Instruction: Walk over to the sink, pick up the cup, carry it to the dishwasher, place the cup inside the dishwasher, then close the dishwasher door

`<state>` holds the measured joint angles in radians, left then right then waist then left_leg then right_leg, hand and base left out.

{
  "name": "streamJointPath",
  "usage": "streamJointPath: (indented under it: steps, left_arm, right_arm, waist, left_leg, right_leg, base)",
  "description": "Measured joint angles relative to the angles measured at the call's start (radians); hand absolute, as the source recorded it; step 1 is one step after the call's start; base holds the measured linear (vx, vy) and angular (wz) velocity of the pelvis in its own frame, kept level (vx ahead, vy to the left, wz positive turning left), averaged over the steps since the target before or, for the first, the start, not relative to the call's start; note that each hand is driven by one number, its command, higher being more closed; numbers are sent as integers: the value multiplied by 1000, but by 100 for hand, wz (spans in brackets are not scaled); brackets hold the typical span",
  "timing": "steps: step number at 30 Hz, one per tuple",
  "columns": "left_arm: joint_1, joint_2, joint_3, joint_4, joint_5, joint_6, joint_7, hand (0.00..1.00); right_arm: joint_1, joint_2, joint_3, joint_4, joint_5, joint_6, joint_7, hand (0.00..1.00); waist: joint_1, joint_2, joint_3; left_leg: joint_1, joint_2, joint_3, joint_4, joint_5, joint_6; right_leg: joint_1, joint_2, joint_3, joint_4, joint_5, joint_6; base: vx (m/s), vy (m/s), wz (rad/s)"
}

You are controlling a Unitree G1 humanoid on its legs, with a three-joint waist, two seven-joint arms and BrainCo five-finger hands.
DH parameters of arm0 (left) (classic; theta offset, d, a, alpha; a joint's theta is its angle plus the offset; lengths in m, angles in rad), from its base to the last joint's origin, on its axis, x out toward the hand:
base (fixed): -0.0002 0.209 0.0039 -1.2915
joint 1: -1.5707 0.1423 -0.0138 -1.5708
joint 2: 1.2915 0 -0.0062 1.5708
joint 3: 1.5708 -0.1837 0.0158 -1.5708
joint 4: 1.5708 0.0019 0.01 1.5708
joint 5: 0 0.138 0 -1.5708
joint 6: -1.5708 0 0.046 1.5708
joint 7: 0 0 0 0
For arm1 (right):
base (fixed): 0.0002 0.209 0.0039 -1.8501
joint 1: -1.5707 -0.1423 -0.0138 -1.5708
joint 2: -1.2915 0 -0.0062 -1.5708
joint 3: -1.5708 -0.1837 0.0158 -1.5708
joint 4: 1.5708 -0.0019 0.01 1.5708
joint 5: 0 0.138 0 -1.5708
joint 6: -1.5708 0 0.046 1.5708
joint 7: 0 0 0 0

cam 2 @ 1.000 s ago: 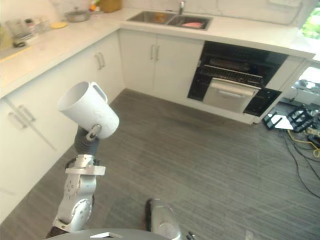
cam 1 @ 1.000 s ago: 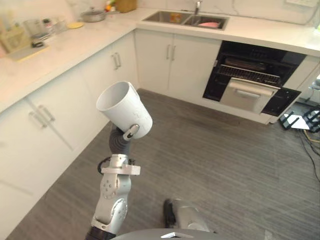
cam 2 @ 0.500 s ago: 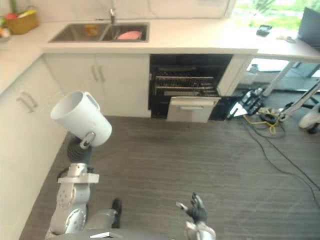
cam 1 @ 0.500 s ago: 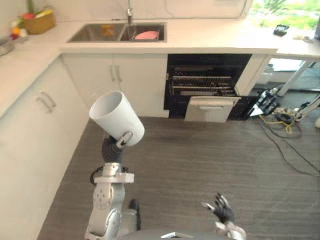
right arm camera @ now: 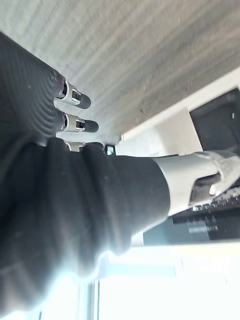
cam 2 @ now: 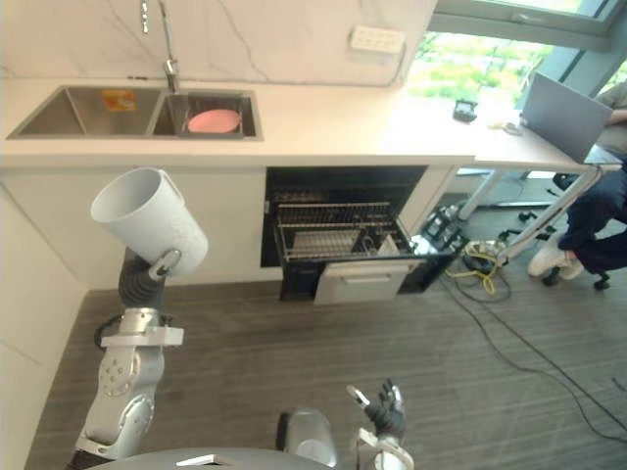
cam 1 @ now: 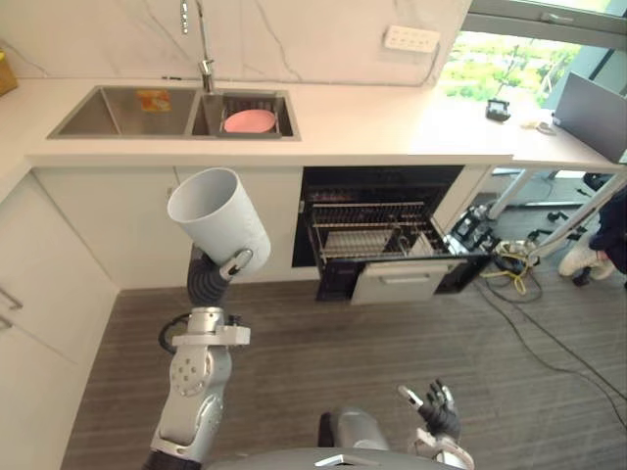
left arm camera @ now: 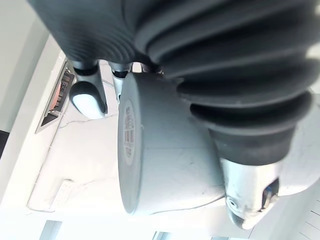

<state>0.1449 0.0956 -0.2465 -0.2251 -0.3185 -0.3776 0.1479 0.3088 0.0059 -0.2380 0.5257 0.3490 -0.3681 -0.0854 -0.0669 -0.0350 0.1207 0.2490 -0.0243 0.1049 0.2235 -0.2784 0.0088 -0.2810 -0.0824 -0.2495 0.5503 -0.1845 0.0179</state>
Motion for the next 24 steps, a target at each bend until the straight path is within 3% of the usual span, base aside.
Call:
streamJointPath:
  steps: [1, 2, 3, 4, 6, 8, 9, 10, 12, 14, 16, 17, 18, 19, 22, 24]
  left_arm:
    - [15, 0, 2, -12, 1, 0, -3, 100]
    - [35, 1, 7, -39, 1, 0, -4, 100]
    - [49, -19, 10, -38, 2, -14, -7, 100]
    - [63, -37, 4, -39, 6, -15, -7, 100]
    - [48, -41, -33, -43, 10, -16, -7, 100]
    - [39, -57, -68, -52, 10, -16, -12, 100]
    - [46, -66, -85, -76, 10, -17, -17, 100]
    - [47, -70, -93, -84, 11, -19, -21, 100]
    - [47, -83, -113, -108, 29, -28, -21, 100]
    - [47, -93, -118, -111, 29, -33, -16, 100]
    - [48, -95, -129, -110, 31, -34, 4, 100]
    - [51, -95, -134, -110, 49, -34, 17, 100]
    - [58, -98, -137, -110, 50, -34, 23, 100]
    - [76, -89, -143, -109, 50, -35, 24, 100]
    - [75, -77, -151, -109, 66, -34, 35, 100]
    - [73, -72, -157, -109, 67, -33, 41, 100]
  right_arm:
    - [13, -2, -2, -64, 1, -6, -32, 0]
    - [23, -4, 0, -123, 3, -8, -53, 0]
    - [24, -25, 0, -161, 7, -9, -73, 0]
    - [10, -34, -3, -202, 9, -6, -92, 0]
    - [4, -29, -31, -355, 10, -6, -150, 0]
    - [6, -18, -106, -484, 16, -9, -217, 0]
    - [14, -13, -140, -550, 15, -19, -258, 0]
    - [18, -12, -153, -577, 12, -32, -280, 0]
    - [13, -20, -186, -656, -2, -70, -359, 0]
    - [-12, -22, -199, -693, -2, -75, -399, 0]
    - [-30, -23, -186, -727, -2, -74, -424, 0]
    - [-29, -21, -178, -744, -1, -72, -437, 0]
    - [-27, -20, -170, -750, -2, -71, -447, 0]
    - [-27, -4, -153, -750, -1, -65, -457, 0]
    - [-21, 40, -81, -799, -2, -39, -460, 0]
    - [-12, 44, -53, -819, -1, -38, -458, 0]
  waist:
    - [-2, -4, 0]
    - [-6, -24, -5]
    - [4, 3, -5]
    - [6, 35, -12]
    - [4, 63, -3]
    - [7, 69, 15]
    - [12, 75, 16]
    - [15, 73, 17]
    - [39, 69, 14]
    - [57, 69, 13]
    - [61, 65, 11]
    - [60, 62, 10]
    - [64, 59, 4]
    - [68, 44, -31]
    - [60, 2, -46]
    - [56, 0, -50]
  left_leg:
    - [47, -4, -7, 0, -37, -13]
    - [86, -14, -18, 4, -76, -17]
    - [116, 5, -22, 15, -117, -20]
    - [116, 34, -17, 44, -124, -26]
    - [65, 55, -15, 216, -105, -28]
    - [-112, 130, 19, 638, 43, -64]
    - [-199, 194, 63, 788, 23, -62]
    - [-232, 219, 82, 818, 5, -54]
    - [-313, 269, 121, 710, -71, -29]
    - [-321, 263, 108, 501, -86, -25]
    - [-323, 231, 32, 286, -64, -28]
    - [-320, 202, -43, 171, 10, -43]
    - [-306, 183, -68, 144, 83, -58]
    - [-276, 147, -76, 126, 79, -104]
    - [-227, 122, 16, 123, 49, -70]
    - [-195, 123, 48, 121, 30, -63]
  right_leg:
    - [9, 2, -27, -91, 101, -22]
    - [14, -2, -39, -121, 214, -71]
    - [16, 6, -54, -72, 148, -95]
    - [17, 25, -60, -48, 108, -95]
    - [48, 37, -67, -19, 21, -82]
    - [144, 54, -70, -61, -28, -79]
    - [208, 67, -67, -103, -41, -82]
    - [237, 68, -69, -122, -42, -78]
    - [320, 67, -12, -188, -47, -64]
    - [341, 62, 60, -219, -41, -53]
    - [347, 47, 133, -226, -40, -39]
    - [347, 34, 177, -226, -43, -8]
    - [344, 28, 208, -224, -51, 13]
    - [329, 10, 271, -230, -62, 46]
    - [337, -24, 365, -287, -3, 88]
    - [347, -27, 382, -293, 20, 105]
  base:
    - [766, -16, 31]
    - [676, -30, 15]
    - [648, -14, -9]
    - [576, -36, -10]
    - [535, -55, 13]
    - [529, -27, 17]
    - [456, 10, -4]
    - [447, 19, -29]
    - [414, 48, -71]
    - [445, 222, -121]
    - [355, 276, -118]
    - [198, 205, -89]
    - [340, 405, -123]
    - [234, 325, -98]
    - [175, 330, -97]
    - [73, 194, -84]
